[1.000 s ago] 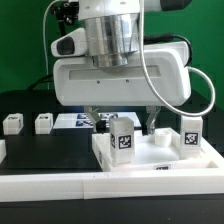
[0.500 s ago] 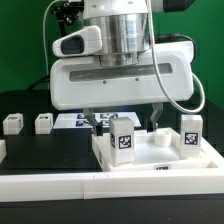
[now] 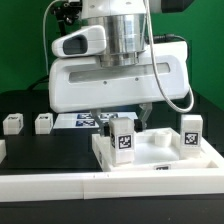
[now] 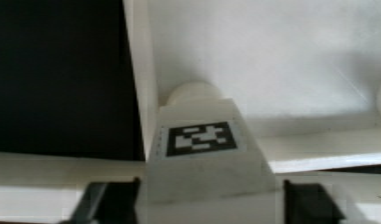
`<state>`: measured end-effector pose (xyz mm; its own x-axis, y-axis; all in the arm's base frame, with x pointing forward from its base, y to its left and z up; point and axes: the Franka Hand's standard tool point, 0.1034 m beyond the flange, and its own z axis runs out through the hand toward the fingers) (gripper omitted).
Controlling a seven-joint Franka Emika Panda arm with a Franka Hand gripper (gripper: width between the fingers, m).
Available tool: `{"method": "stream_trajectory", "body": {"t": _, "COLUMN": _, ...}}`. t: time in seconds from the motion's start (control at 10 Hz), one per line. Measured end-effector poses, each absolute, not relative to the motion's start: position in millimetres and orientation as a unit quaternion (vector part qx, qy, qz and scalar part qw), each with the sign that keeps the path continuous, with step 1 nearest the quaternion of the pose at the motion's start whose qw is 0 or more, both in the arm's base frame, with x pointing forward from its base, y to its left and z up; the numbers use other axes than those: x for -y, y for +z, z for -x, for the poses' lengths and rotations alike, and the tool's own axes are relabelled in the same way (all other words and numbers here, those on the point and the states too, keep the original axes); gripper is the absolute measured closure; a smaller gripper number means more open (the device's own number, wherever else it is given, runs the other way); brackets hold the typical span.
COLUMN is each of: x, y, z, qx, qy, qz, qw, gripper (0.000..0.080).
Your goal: Assemble square table
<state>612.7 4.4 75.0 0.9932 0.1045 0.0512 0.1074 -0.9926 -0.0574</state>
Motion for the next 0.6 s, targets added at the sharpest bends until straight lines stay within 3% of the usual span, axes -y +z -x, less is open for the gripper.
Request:
{"method": "stream_trajectory", "body": {"t": 0.1, "x": -4.1, "y": 75.0, "z": -612.8, "qx": 0.053, "qy": -0.024, "qz": 0.998, "qw": 0.030, "gripper": 0.0511}}
{"method": "stream_trajectory", "body": {"t": 0.6, "x": -4.1, "y": 75.1, "z": -613.0, "qx": 0.008, "qy": -0.024, "qz": 0.999, "qw": 0.032, "gripper": 0.0511}}
